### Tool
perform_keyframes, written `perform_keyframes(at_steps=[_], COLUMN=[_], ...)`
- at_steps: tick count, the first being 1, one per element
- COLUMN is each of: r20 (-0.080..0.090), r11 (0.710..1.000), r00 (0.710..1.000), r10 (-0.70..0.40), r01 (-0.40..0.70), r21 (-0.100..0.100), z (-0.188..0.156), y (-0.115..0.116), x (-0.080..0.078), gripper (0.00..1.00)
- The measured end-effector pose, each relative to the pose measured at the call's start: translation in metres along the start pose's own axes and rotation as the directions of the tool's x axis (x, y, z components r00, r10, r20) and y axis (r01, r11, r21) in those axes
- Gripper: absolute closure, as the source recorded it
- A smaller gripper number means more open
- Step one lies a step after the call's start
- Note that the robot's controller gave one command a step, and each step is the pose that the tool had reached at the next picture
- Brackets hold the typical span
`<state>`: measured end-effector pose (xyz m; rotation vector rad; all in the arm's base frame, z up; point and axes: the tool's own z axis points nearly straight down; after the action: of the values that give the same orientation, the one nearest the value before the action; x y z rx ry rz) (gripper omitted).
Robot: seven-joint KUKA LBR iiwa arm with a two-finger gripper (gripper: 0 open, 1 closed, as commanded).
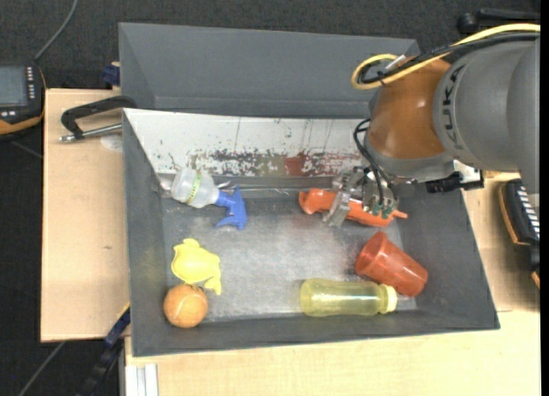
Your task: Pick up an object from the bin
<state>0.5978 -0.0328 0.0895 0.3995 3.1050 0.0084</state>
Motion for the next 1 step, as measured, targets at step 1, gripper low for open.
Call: perform_keyframes(at_steps=[1], r20=[0.004], r11=[1.0], r00=[1.0], r10=[0.0], r01=[0.0], r21=[-0.001], z=[-0.0114], y=[0.0003], x=[-0.0011], gripper=[1.0])
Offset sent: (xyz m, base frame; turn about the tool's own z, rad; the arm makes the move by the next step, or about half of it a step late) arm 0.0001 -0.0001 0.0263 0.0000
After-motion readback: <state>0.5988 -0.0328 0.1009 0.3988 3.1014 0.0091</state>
